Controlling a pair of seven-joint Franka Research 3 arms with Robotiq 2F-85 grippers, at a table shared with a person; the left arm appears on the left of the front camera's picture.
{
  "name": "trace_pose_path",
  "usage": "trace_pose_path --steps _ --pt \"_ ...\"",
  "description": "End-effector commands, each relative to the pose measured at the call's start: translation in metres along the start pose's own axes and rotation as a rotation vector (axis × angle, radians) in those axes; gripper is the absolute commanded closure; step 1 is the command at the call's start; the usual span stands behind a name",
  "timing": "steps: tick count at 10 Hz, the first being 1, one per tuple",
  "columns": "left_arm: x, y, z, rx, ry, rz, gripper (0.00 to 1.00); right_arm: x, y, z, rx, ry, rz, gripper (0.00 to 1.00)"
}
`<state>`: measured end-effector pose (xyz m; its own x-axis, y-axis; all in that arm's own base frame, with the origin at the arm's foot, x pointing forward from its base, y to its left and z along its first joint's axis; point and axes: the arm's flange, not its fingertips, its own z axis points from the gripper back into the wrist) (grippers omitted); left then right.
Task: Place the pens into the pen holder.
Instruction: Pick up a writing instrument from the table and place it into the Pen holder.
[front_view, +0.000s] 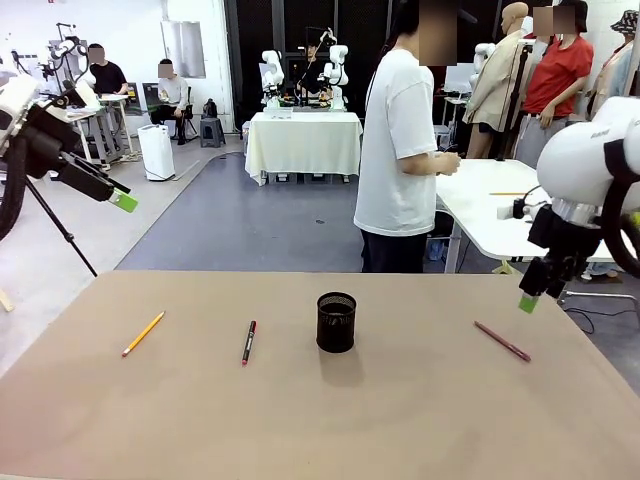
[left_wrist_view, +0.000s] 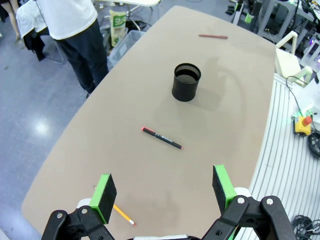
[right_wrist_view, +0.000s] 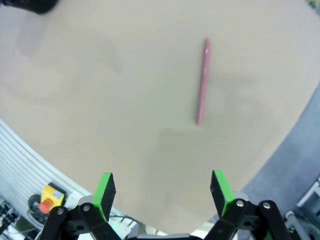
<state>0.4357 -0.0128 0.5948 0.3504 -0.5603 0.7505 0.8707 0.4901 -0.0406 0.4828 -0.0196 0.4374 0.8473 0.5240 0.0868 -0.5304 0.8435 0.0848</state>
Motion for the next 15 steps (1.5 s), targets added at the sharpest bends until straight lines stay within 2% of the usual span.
trace_pose_path --steps 1,2,7,9,11,15 --pt "0.001 0.0 0.001 0.002 -0.002 -0.002 0.0 0.003 -0.007 0.003 -0.021 -0.093 0.025 0.0" --pt "0.001 0.0 0.001 0.002 -0.002 -0.002 0.0 0.0 0.0 0.0 0.0 0.0 0.0 0.0" --pt "0.001 0.0 0.001 0.002 -0.002 -0.002 0.0 0.002 -0.001 -0.004 0.0 -0.006 0.002 0.0" --pt "0.001 0.0 0.001 0.002 -0.002 -0.002 0.0 0.035 -0.015 -0.023 0.011 -0.016 0.064 0.0" --pt "0.001 0.0 0.001 0.002 -0.002 -0.002 0.0 0.064 -0.036 -0.042 -0.031 -0.005 0.092 0.0" --pt "0.001 0.0 0.001 0.002 -0.002 -0.002 0.0 0.093 -0.064 -0.087 -0.038 0.002 0.133 0.0"
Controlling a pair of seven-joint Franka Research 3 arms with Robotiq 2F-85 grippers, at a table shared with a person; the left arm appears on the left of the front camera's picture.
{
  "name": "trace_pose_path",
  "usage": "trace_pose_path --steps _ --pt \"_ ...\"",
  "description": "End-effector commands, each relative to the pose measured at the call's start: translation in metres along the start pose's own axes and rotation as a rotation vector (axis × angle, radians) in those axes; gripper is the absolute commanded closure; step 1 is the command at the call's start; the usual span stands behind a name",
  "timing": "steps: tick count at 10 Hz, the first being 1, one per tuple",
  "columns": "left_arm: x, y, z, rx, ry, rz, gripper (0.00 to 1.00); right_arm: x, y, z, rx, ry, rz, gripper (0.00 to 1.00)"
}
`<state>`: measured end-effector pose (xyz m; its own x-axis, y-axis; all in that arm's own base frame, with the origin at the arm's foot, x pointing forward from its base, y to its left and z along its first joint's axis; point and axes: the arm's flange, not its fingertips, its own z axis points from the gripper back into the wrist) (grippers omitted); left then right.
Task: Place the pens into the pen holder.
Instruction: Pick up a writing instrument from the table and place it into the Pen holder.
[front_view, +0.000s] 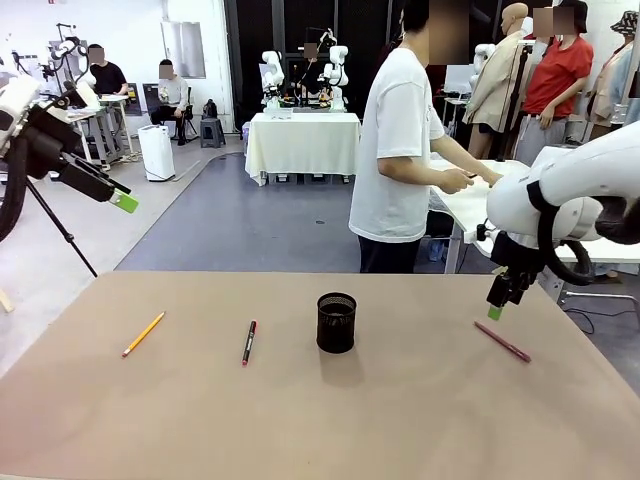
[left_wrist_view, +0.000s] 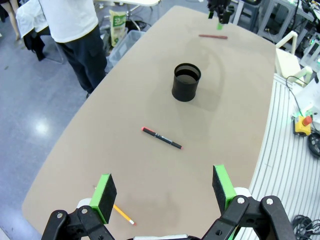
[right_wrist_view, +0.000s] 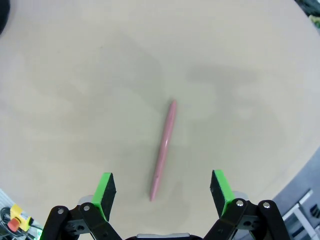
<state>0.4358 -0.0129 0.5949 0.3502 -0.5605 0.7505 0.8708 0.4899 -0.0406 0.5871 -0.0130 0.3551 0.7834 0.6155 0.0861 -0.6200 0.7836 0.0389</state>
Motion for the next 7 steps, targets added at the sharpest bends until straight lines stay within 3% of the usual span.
trace_pose_path --steps 1,7 --pt "0.0 0.0 0.001 0.002 -0.002 -0.001 0.0 0.013 -0.007 -0.012 -0.008 -0.008 0.022 0.0" --pt "0.0 0.0 0.001 0.002 -0.002 -0.001 0.0 0.03 -0.029 -0.049 0.057 -0.014 0.012 0.0"
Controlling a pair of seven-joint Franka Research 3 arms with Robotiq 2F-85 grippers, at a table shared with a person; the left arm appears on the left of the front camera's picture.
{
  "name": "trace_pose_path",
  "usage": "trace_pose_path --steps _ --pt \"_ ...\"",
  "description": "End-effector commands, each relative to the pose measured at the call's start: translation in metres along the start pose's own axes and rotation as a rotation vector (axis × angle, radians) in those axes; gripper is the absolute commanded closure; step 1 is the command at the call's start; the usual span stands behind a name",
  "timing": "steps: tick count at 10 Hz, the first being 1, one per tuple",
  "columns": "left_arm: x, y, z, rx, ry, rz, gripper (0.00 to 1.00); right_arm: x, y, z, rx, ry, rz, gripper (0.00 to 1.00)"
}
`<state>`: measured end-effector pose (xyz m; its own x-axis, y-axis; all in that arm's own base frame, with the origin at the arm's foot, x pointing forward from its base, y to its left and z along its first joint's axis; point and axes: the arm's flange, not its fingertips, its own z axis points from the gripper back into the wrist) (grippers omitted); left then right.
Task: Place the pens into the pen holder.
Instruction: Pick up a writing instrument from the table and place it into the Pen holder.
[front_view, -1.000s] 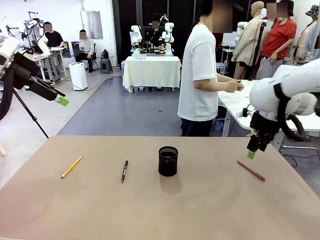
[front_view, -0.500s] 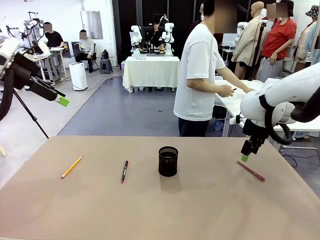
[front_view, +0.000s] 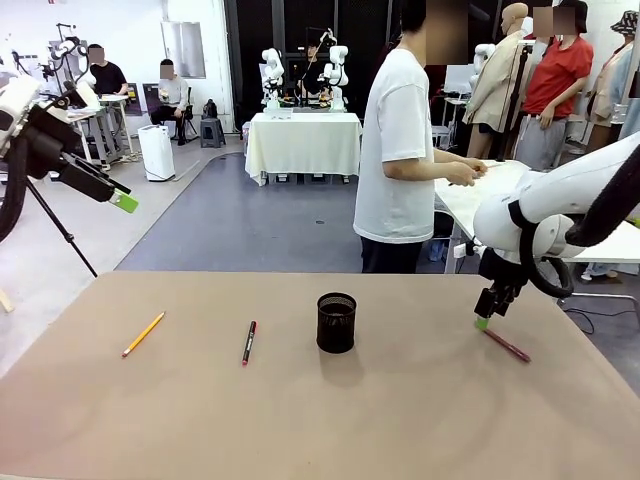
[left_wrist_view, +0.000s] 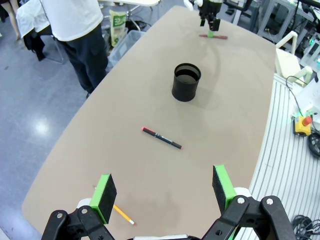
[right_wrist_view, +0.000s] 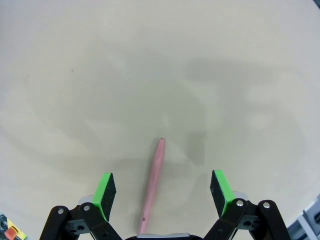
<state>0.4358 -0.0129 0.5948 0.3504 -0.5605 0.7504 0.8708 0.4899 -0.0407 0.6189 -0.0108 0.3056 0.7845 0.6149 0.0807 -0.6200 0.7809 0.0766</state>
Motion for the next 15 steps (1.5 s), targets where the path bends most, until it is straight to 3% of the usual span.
trace_pose_path --steps 1,4,5,9,10,15 --pt "0.0 0.0 0.001 0.003 -0.002 -0.001 0.0 0.012 -0.015 0.0 0.055 -0.012 0.043 0.0" --pt "0.0 0.0 0.001 0.003 -0.002 -0.001 0.0 0.019 -0.013 -0.003 0.075 0.055 0.022 0.0" --pt "0.0 0.0 0.001 0.003 -0.002 -0.001 0.0 0.018 -0.013 -0.003 0.088 0.072 0.043 0.07" --pt "0.0 0.0 0.001 0.003 -0.002 -0.001 0.0 0.021 -0.011 -0.009 0.078 0.109 0.033 0.87" --pt "0.0 0.0 0.001 0.003 -0.002 -0.001 0.0 0.02 -0.007 -0.011 0.073 0.116 0.033 1.0" --pt "0.0 0.0 0.001 0.003 -0.002 -0.001 0.0 0.019 0.007 -0.012 0.02 0.149 0.059 1.0"
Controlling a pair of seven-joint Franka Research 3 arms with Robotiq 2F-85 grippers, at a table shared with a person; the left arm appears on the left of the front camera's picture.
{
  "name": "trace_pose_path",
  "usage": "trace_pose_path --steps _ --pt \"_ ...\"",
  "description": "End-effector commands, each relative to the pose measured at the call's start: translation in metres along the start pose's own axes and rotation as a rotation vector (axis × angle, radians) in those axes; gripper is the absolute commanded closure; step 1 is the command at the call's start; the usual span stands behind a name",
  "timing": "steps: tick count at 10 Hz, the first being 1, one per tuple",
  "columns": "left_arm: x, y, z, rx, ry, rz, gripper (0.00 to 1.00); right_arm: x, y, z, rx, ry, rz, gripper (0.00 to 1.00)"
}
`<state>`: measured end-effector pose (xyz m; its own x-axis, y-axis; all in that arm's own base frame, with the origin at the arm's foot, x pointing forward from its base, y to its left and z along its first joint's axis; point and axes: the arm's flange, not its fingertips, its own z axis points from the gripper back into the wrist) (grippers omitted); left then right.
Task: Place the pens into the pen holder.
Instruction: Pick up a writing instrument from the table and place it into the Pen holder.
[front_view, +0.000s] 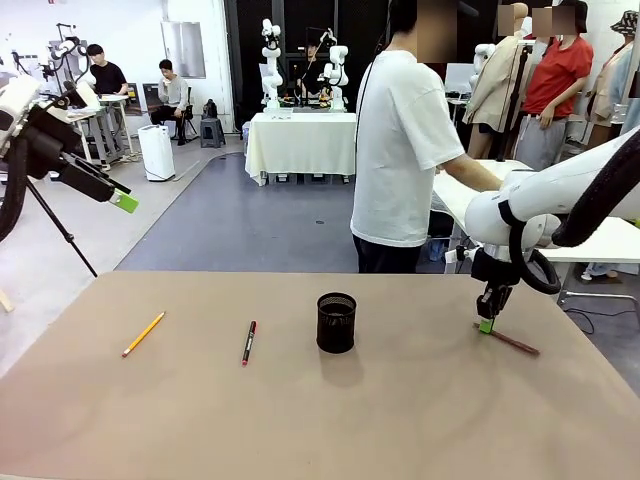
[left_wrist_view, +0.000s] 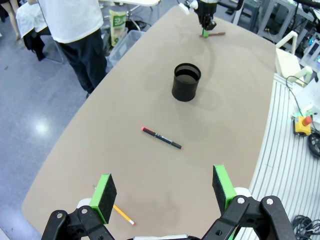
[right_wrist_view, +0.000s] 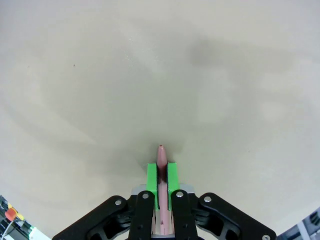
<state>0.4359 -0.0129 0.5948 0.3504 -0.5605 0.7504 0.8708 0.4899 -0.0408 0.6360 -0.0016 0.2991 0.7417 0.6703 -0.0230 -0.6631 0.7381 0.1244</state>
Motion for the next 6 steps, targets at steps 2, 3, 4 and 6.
trace_pose_path --steps 2,3,4,6 --pt "0.0 0.0 0.001 0.003 -0.002 -0.001 0.0 0.004 0.018 0.002 -0.051 0.044 0.013 1.0" --pt "0.0 0.0 0.001 0.003 -0.002 -0.001 0.0 0.004 0.023 0.013 -0.043 0.032 0.014 1.0" --pt "0.0 0.0 0.001 0.003 -0.002 -0.001 0.0 0.002 0.026 0.034 0.009 -0.037 -0.001 1.0" --pt "0.0 0.0 0.001 0.003 -0.002 -0.001 0.0 -0.006 0.028 0.077 0.172 -0.306 0.037 1.0"
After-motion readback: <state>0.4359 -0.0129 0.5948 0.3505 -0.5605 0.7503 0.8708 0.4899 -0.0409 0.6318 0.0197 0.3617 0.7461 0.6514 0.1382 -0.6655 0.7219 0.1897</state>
